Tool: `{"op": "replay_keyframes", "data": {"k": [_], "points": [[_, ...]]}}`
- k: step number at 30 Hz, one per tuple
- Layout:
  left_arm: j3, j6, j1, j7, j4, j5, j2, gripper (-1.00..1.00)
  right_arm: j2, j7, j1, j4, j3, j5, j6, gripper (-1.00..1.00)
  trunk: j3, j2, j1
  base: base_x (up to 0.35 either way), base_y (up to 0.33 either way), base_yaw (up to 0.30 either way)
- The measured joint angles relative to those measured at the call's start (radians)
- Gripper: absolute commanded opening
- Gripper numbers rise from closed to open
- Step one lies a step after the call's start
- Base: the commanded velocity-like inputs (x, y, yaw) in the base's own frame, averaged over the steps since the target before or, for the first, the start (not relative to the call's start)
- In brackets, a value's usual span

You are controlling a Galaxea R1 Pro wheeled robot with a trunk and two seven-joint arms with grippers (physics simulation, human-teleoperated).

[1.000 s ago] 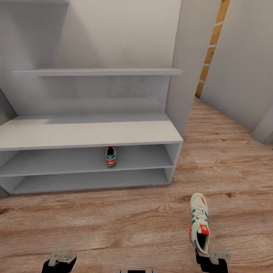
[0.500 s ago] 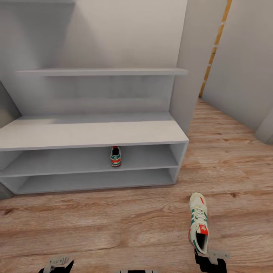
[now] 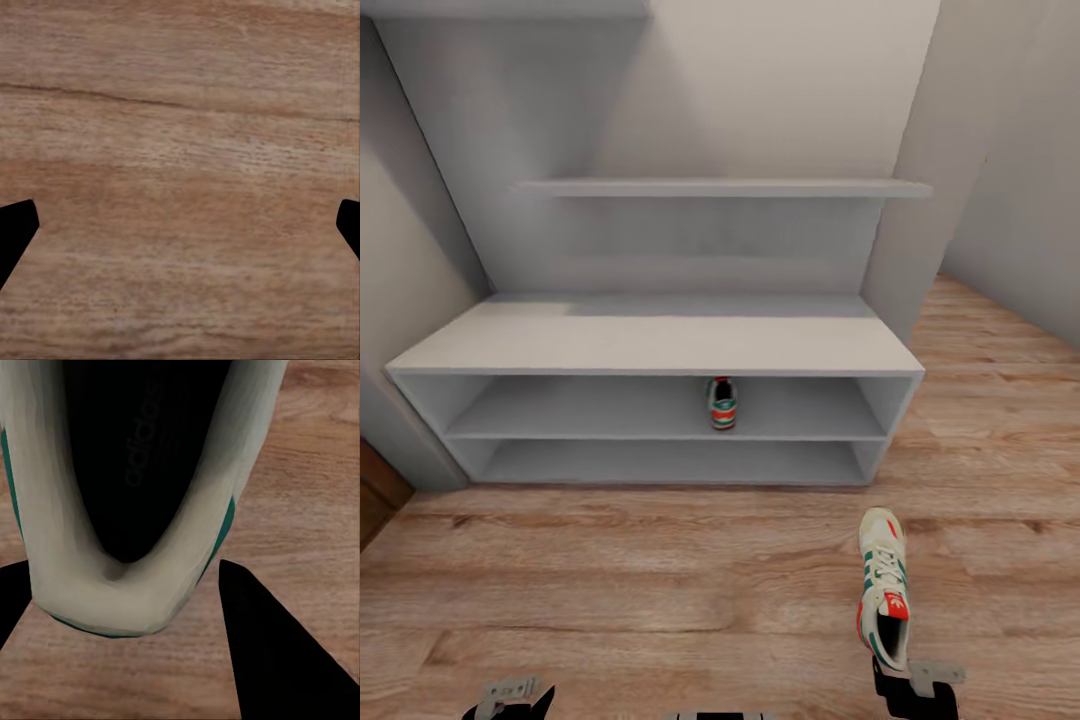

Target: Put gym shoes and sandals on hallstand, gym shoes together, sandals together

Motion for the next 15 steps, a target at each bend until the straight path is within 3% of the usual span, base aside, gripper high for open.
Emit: {"op": "replay_keyframes", "data": {"k": [11,15], "points": [[-0.006,-0.001,0.000,0.000,0.000,-0.003,-0.007,1.00,0.004,0.000,-0.001,-0.003,0.020,0.002,0.030,-1.00,0.000,0.000,0.000,-0.033,0.038,0.021],[-0.008,-0.001,0.000,0.000,0.000,-0.006,-0.009,1.00,0.016,-0.001,-0.004,-0.040,0.049,0.004,0.185,-1.00,0.000,0.000,0.000,-0.001,0.001,0.001]]}}
